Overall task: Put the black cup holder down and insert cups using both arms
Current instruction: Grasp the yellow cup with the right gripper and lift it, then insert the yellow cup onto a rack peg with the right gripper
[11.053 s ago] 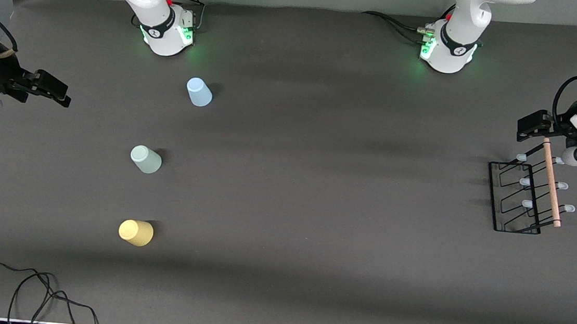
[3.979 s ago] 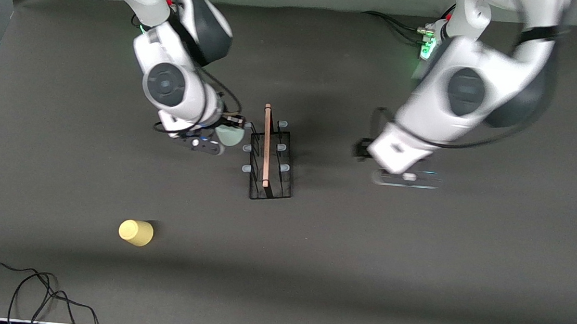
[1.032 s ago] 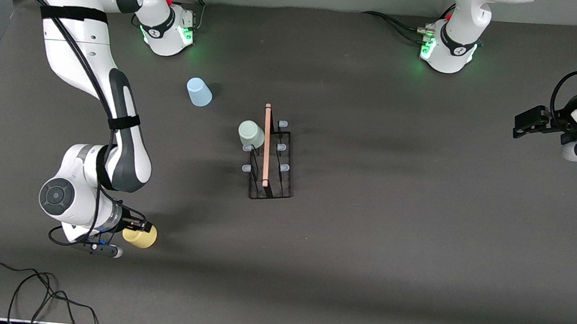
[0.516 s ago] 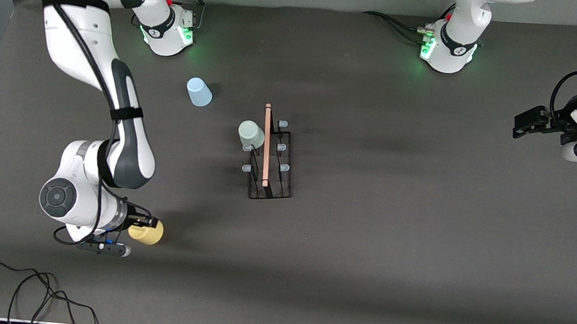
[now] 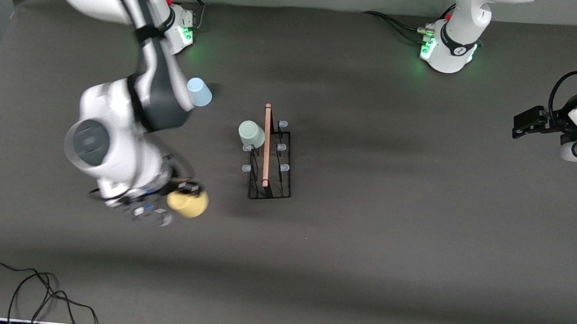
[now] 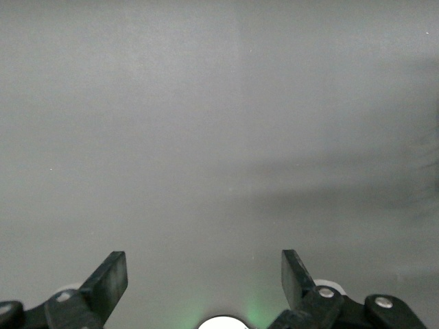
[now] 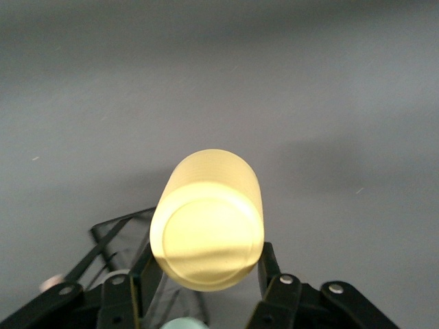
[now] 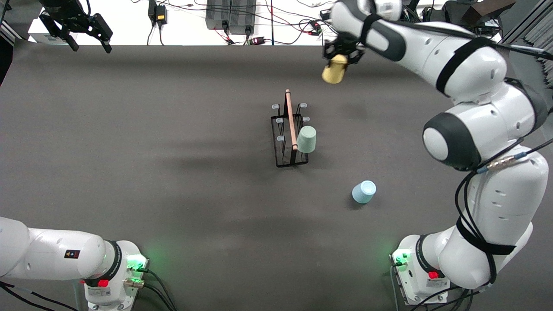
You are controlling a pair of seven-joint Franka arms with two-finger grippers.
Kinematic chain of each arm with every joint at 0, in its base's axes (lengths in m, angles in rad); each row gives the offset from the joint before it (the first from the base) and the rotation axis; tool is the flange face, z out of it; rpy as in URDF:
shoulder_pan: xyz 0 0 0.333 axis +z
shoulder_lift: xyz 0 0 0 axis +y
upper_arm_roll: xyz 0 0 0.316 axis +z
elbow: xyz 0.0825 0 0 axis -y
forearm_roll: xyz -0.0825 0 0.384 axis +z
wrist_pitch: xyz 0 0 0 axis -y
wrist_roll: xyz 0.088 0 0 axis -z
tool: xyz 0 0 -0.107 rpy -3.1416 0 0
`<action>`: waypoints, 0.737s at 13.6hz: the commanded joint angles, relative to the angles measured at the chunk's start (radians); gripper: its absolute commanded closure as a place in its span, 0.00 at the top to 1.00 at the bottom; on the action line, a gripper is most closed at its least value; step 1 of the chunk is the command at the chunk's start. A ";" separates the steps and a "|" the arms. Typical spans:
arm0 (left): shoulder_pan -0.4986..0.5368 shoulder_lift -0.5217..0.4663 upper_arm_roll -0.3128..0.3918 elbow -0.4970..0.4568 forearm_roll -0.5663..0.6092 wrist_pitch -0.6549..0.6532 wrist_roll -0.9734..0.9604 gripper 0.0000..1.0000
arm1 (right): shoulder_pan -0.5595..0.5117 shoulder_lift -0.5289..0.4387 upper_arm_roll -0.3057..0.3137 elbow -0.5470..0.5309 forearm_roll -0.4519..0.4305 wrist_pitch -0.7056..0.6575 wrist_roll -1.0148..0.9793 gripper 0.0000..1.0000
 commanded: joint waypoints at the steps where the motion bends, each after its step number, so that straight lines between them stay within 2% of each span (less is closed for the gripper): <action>1: -0.010 0.003 0.002 0.013 0.020 -0.003 0.004 1.00 | 0.104 -0.001 -0.013 -0.028 0.018 0.026 0.149 0.13; 10: -0.008 0.003 0.002 0.013 0.020 -0.001 0.004 1.00 | 0.164 0.021 -0.010 -0.040 0.023 -0.014 0.191 0.14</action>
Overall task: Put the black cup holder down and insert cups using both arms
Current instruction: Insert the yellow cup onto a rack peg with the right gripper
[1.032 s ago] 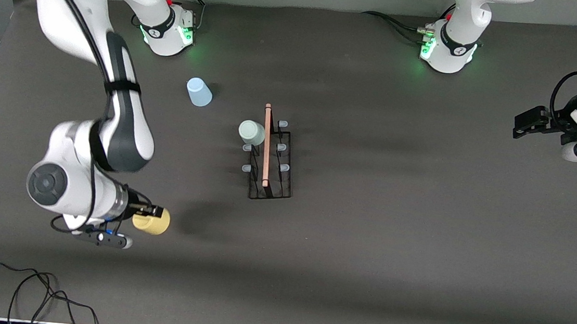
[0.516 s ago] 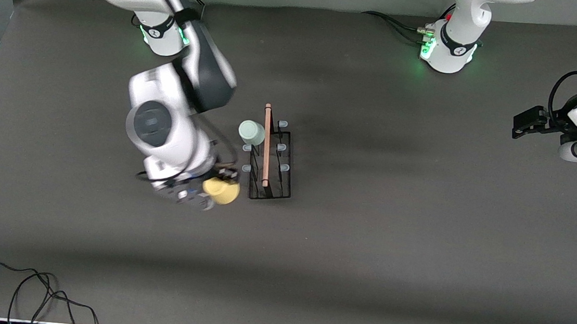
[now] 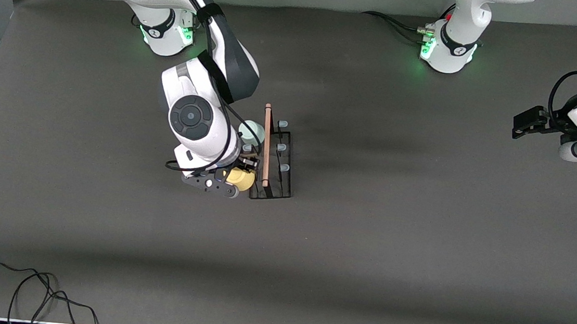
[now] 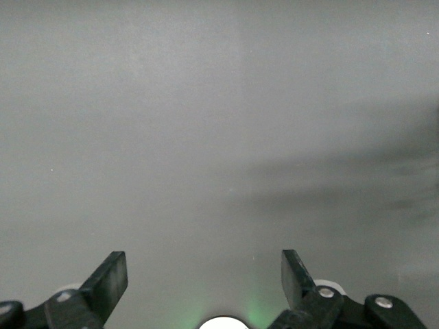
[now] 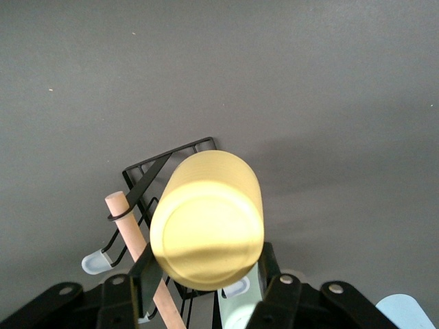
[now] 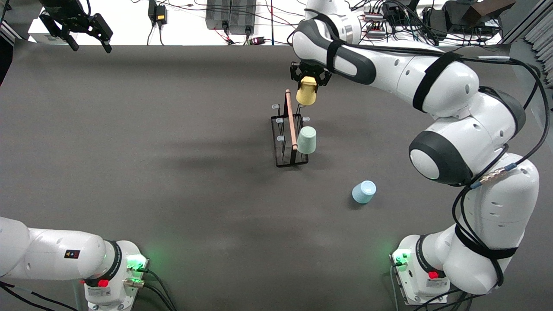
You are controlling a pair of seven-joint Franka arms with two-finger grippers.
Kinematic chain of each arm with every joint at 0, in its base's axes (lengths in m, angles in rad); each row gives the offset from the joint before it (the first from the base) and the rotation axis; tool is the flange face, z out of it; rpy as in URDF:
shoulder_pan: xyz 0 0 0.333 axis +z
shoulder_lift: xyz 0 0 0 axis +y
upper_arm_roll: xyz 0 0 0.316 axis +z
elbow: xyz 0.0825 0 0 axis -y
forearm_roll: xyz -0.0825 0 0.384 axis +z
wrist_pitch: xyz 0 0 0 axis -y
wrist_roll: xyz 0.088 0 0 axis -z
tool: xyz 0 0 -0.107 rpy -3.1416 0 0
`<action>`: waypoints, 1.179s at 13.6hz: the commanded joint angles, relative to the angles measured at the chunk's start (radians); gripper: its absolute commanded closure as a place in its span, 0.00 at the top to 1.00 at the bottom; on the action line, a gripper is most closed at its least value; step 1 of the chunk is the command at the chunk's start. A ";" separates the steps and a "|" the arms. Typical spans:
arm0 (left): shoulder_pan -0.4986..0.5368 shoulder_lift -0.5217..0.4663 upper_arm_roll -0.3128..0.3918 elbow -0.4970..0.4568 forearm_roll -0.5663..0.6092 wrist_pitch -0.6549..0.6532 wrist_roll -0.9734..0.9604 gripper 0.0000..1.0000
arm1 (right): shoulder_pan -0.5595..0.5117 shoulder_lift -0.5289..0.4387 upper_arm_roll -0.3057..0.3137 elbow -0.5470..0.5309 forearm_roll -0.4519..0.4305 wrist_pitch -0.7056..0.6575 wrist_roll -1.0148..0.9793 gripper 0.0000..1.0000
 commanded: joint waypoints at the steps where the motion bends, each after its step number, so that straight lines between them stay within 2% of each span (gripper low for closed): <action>1: -0.008 0.003 0.002 0.013 0.018 -0.002 0.004 1.00 | 0.017 0.018 -0.011 -0.003 0.047 -0.004 0.020 0.15; 2: -0.008 0.003 0.002 0.013 0.018 -0.002 0.004 1.00 | 0.031 0.024 -0.012 -0.005 0.057 -0.003 0.017 0.29; 3: -0.008 0.003 0.002 0.013 0.018 -0.002 0.004 1.00 | 0.033 0.031 -0.012 -0.003 0.055 -0.001 0.016 0.49; 5: -0.008 0.003 0.002 0.013 0.018 -0.002 0.004 1.00 | 0.031 0.035 -0.015 -0.003 0.046 -0.001 0.002 0.95; 6: -0.008 0.003 0.002 0.013 0.018 -0.002 0.004 1.00 | 0.027 0.030 -0.020 -0.003 0.046 -0.003 -0.003 1.00; 9: -0.008 0.003 0.002 0.013 0.018 -0.002 0.004 1.00 | 0.013 0.005 -0.041 -0.005 -0.009 -0.009 -0.050 1.00; 14: -0.008 0.003 0.002 0.013 0.018 -0.002 0.004 1.00 | 0.013 -0.068 -0.188 -0.009 -0.018 -0.079 -0.159 1.00; 16: -0.007 0.003 0.002 0.013 0.018 -0.002 0.004 1.00 | 0.013 -0.125 -0.257 -0.079 -0.009 -0.104 -0.264 1.00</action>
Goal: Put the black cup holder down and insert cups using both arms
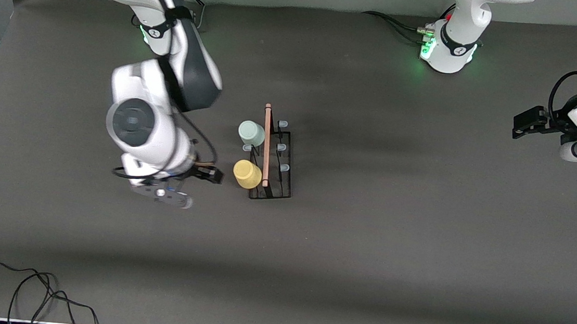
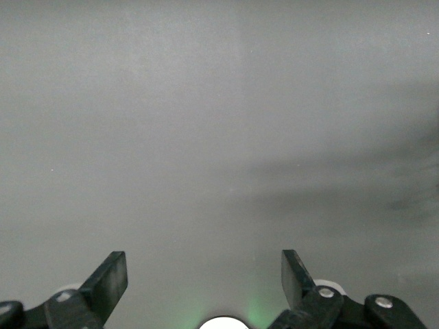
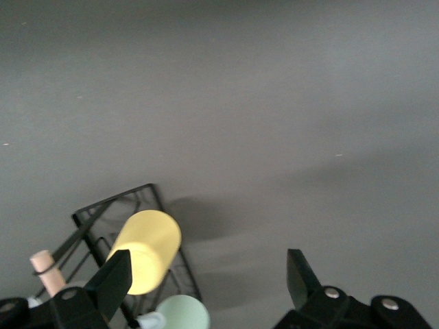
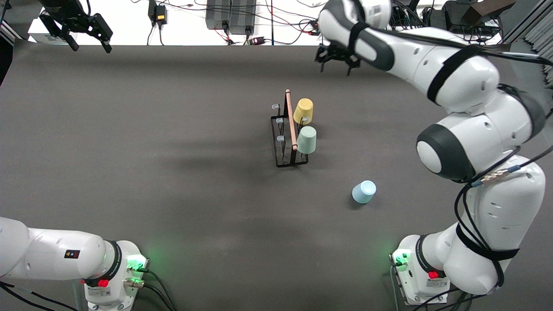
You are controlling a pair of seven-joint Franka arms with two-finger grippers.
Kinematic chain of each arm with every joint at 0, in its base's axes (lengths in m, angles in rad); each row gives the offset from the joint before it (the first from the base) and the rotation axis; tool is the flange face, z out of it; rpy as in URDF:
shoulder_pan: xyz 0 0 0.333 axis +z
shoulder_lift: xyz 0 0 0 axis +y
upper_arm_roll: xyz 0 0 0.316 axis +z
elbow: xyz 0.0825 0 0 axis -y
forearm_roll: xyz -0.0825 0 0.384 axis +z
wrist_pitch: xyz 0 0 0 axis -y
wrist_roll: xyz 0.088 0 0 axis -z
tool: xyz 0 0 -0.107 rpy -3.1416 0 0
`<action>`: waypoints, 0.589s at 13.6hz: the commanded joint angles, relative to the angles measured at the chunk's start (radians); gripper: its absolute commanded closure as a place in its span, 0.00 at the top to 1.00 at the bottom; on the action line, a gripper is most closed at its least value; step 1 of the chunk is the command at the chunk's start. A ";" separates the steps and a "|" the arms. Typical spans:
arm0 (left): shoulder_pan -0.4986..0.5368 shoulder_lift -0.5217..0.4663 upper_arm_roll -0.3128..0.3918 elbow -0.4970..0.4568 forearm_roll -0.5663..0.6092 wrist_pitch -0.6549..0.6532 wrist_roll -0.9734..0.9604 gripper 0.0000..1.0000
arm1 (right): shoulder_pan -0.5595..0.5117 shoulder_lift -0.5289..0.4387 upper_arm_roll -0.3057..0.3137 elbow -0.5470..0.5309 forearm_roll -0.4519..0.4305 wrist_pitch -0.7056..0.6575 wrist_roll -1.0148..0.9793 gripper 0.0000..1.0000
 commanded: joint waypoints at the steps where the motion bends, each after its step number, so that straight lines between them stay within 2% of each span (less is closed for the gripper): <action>1: -0.007 0.003 0.002 0.013 0.018 -0.002 0.004 1.00 | 0.005 -0.109 -0.077 -0.111 -0.003 -0.017 -0.131 1.00; 3: -0.007 0.003 0.002 0.013 0.018 -0.002 0.004 1.00 | 0.010 -0.146 -0.123 -0.118 -0.003 -0.020 -0.130 1.00; 5: -0.007 0.003 0.002 0.014 0.018 -0.001 0.004 1.00 | -0.016 -0.192 -0.110 -0.115 -0.015 -0.024 -0.139 1.00; 6: -0.008 0.003 0.002 0.014 0.018 0.005 0.004 1.00 | -0.074 -0.230 -0.057 -0.121 -0.020 -0.029 -0.144 1.00; 8: -0.010 0.001 0.002 0.014 0.018 0.008 0.004 1.00 | -0.284 -0.292 0.168 -0.116 -0.062 -0.059 -0.136 1.00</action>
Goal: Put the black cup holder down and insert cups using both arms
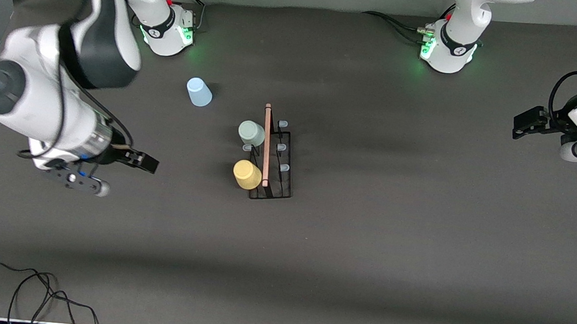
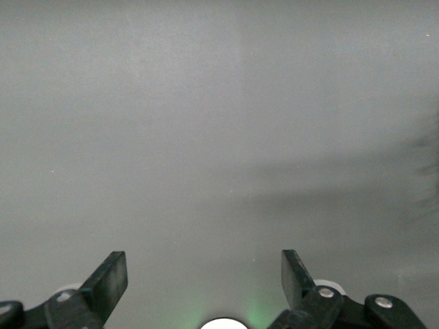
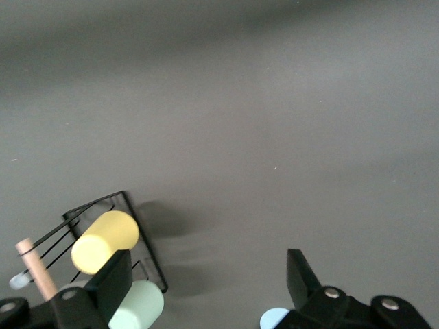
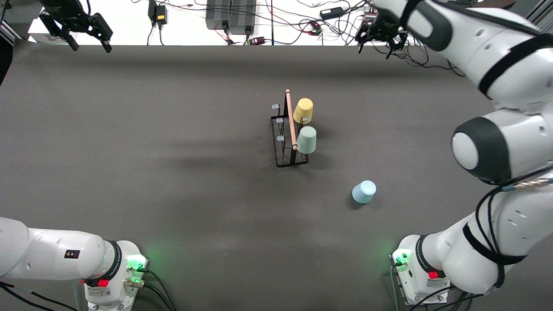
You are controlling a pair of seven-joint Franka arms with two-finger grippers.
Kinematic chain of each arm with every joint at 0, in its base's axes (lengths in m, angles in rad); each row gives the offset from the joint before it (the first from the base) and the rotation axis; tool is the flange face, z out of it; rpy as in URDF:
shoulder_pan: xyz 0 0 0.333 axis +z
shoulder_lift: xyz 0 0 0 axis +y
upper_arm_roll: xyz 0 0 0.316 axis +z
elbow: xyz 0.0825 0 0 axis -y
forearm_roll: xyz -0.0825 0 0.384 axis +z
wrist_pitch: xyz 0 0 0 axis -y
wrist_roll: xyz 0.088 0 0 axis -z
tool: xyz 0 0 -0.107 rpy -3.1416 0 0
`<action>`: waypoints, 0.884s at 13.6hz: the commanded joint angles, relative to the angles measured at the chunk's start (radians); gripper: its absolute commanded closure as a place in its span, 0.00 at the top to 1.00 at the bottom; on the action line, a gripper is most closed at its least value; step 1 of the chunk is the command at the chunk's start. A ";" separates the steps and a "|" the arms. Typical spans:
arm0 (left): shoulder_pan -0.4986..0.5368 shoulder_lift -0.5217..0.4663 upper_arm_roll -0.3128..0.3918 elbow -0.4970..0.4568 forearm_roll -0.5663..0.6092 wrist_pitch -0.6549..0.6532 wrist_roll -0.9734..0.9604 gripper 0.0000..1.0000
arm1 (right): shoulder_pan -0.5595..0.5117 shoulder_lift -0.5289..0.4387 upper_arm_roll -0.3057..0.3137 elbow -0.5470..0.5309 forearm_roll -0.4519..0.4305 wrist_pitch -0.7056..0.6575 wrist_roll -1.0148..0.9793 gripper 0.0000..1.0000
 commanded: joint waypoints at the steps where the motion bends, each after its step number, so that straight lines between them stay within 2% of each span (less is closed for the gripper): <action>1: -0.010 0.001 0.002 0.014 0.017 0.002 0.004 1.00 | -0.266 -0.123 0.309 -0.040 -0.122 -0.026 -0.008 1.00; 2: -0.008 0.001 0.002 0.014 0.017 0.001 0.004 1.00 | -0.334 -0.152 0.406 -0.054 -0.196 -0.026 -0.005 1.00; 3: -0.008 0.001 0.002 0.014 0.017 0.001 0.004 1.00 | -0.398 -0.183 0.472 -0.066 -0.221 -0.025 -0.003 1.00; 5: -0.007 0.000 0.002 0.014 0.017 0.002 0.004 1.00 | -0.513 -0.235 0.554 -0.091 -0.221 -0.029 -0.015 1.00; 7: -0.005 -0.005 0.004 0.017 0.017 0.004 0.004 1.00 | -0.671 -0.281 0.691 -0.128 -0.219 -0.040 -0.020 1.00; 8: -0.003 -0.005 0.004 0.026 0.017 0.002 0.004 1.00 | -0.710 -0.287 0.735 -0.126 -0.219 -0.066 -0.020 1.00; 12: -0.007 -0.005 0.002 0.028 0.034 0.004 0.004 1.00 | -0.716 -0.372 0.738 -0.200 -0.213 -0.078 -0.017 1.00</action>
